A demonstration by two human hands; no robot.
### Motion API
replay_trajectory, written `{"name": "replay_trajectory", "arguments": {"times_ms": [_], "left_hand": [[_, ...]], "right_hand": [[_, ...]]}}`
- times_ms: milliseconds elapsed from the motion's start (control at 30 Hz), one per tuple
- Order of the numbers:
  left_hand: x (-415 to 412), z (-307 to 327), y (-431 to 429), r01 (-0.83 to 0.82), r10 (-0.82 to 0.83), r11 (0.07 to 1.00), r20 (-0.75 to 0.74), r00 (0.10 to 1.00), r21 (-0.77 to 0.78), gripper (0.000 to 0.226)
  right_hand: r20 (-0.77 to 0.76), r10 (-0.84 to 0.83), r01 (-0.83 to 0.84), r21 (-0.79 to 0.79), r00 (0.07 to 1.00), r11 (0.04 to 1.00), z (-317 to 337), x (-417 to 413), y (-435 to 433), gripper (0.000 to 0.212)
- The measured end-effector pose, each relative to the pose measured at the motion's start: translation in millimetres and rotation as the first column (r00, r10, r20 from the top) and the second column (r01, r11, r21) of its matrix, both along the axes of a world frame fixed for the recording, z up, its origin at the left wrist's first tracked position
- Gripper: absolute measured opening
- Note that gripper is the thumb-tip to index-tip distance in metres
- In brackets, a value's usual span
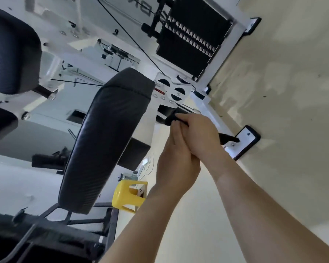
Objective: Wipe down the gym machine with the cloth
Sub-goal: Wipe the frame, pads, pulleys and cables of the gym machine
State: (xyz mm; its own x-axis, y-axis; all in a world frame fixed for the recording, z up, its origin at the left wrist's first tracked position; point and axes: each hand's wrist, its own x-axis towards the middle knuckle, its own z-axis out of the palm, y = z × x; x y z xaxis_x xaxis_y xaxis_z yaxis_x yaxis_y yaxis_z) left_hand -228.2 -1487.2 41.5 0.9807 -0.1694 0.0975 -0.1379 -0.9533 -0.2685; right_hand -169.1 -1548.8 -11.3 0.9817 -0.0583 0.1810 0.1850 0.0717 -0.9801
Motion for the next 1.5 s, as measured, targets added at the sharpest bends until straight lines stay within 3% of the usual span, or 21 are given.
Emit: {"name": "replay_trajectory", "arguments": {"times_ms": [100,200,267,367,500,600,633,700,767,800,833,867,900,933,1000,1100,1167,1267,1367,1433,1500], "left_hand": [[0.2,-3.5,-3.0,0.062,-0.061,0.993,-0.018,0.998,0.102,0.072],[5.9,-9.2,-5.7,0.101,-0.099,0.979,-0.019,0.995,0.177,0.078],[17.7,-13.2,-4.6,0.105,-0.094,0.964,-0.056,0.994,0.245,0.071],[34.5,-21.6,-3.1,0.203,-0.187,0.917,-0.079,0.979,0.343,0.048],[52.3,-42.2,8.3,0.273,-0.309,0.93,0.12,0.943,0.247,0.034],[58.6,-52.5,8.2,0.283,-0.313,0.945,0.202,0.928,0.164,0.037],[59.2,-50.7,5.1,0.296,-0.31,0.951,0.222,0.925,0.092,0.036],[55.4,-44.1,-0.3,0.279,-0.277,0.96,0.187,0.943,0.017,0.035],[49.3,-41.7,-4.0,0.223,-0.232,0.971,0.121,0.965,0.086,0.038],[47.8,-40.6,-5.3,0.19,-0.21,0.969,0.122,0.97,0.158,0.044],[49.2,-39.4,-7.0,0.151,-0.185,0.964,0.143,0.972,0.218,0.048],[53.3,-37.9,-10.6,0.117,-0.165,0.965,0.194,0.967,0.237,0.048],[57.8,-37.5,-14.9,0.101,-0.161,0.968,0.263,0.951,0.229,0.043],[60.5,-37.8,-17.9,0.1,-0.166,0.973,0.332,0.929,0.207,0.035],[63.9,-41.3,-19.0,0.134,-0.209,0.972,0.455,0.866,0.192,0.023],[55.9,-42.4,-9.4,0.185,-0.238,0.97,0.482,0.843,0.157,0.011],[48.4,-35.5,-4.4,0.162,-0.226,0.97,0.417,0.88,0.183,0.011],[49.1,-26.4,-9.9,0.106,-0.162,0.977,0.319,0.934,0.185,0.012],[63.5,-15.7,-24.4,0.005,-0.056,0.98,0.255,0.965,0.198,0.038],[81.2,-10.0,-35.5,-0.091,0.05,0.958,0.155,0.987,0.273,0.055],[105.1,-6.7,-38.3,-0.147,0.132,0.907,0.064,0.989,0.395,0.058]], "right_hand": [[-0.062,-0.014,0.031,0.291,0.998,0.956,-8.4,-8.2,-1.6,0.027],[-0.053,0.061,-0.038,0.35,0.997,0.936,-24.2,-16.6,-20.2,0.023],[-0.056,0.13,-0.112,0.256,0.99,0.96,-31.3,-20.0,-31.1,0.025],[-0.087,0.282,-0.293,-0.149,0.955,0.945,-37.7,-8.0,-46.6,0.023],[-0.217,0.528,-0.567,-0.422,0.821,0.708,-17.8,35.5,-84.4,0.025],[-0.434,0.686,-0.811,-0.33,0.584,0.483,11.5,66.4,-105.6,0.021],[-0.493,0.676,-0.837,-0.313,0.548,0.45,21.8,71.3,-107.2,0.021],[-0.52,0.615,-0.805,-0.404,0.593,0.435,35.4,77.7,-102.7,0.02],[-0.46,0.501,-0.667,-0.628,0.733,0.4,40.4,76.6,-103.3,0.017],[-0.355,0.406,-0.517,-0.746,0.842,0.42,39.0,79.9,-103.3,0.015],[-0.213,0.312,-0.355,-0.773,0.926,0.525,32.9,84.1,-103.5,0.015],[-0.112,0.213,-0.235,-0.643,0.971,0.729,23.6,87.2,-101.9,0.017],[-0.064,0.16,-0.172,-0.383,0.985,0.908,15.6,88.8,-97.0,0.018],[-0.033,0.196,-0.198,-0.135,0.98,0.971,9.9,88.0,-88.7,0.018],[0.023,0.434,-0.432,0.14,0.901,0.891,-3.0,84.0,-67.1,0.011],[0.107,0.684,-0.649,0.446,0.722,0.616,-20.4,78.4,-33.3,0.017],[0.137,0.637,-0.609,0.497,0.759,0.618,-29.4,78.4,-18.0,0.025],[0.13,0.55,-0.551,0.4,0.825,0.732,-34.9,85.8,-4.6,0.012],[0.058,0.469,-0.447,0.427,0.881,0.786,-42.0,97.7,3.1,0.02],[-0.057,0.447,-0.3,0.663,0.893,0.686,-44.0,104.6,4.2,0.02],[-0.105,0.55,-0.17,0.889,0.828,0.425,-39.9,113.4,6.7,0.016]]}}
